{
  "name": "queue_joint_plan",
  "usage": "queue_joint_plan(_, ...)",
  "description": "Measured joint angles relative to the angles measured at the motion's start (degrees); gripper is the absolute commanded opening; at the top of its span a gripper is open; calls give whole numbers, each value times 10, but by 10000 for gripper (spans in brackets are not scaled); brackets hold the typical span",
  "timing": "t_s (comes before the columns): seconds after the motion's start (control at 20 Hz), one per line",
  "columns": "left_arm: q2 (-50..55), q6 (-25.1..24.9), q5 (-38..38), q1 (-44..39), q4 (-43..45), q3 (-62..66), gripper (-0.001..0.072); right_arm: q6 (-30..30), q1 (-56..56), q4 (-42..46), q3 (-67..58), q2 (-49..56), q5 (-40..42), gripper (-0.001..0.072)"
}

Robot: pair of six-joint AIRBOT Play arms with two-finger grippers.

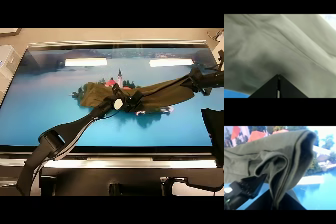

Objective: Fold the clothes and pants, and hang the long-sleeved shirts on hangers.

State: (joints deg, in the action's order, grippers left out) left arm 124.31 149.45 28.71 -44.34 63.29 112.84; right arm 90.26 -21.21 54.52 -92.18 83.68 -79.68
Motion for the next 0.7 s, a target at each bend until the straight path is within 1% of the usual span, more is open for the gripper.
queue_joint_plan(0.15,10,36,0,0,-4,0,6,2,0,-6,0,-22,-14,26)
queue_joint_plan(0.3,19,59,15,0,-5,5,6,7,0,-20,0,-40,-27,26)
queue_joint_plan(0.55,31,75,44,3,-1,34,7,15,0,-47,0,-57,-38,26)
queue_joint_plan(0.7,9,69,53,13,-2,47,7,24,0,-55,0,-59,-39,25)
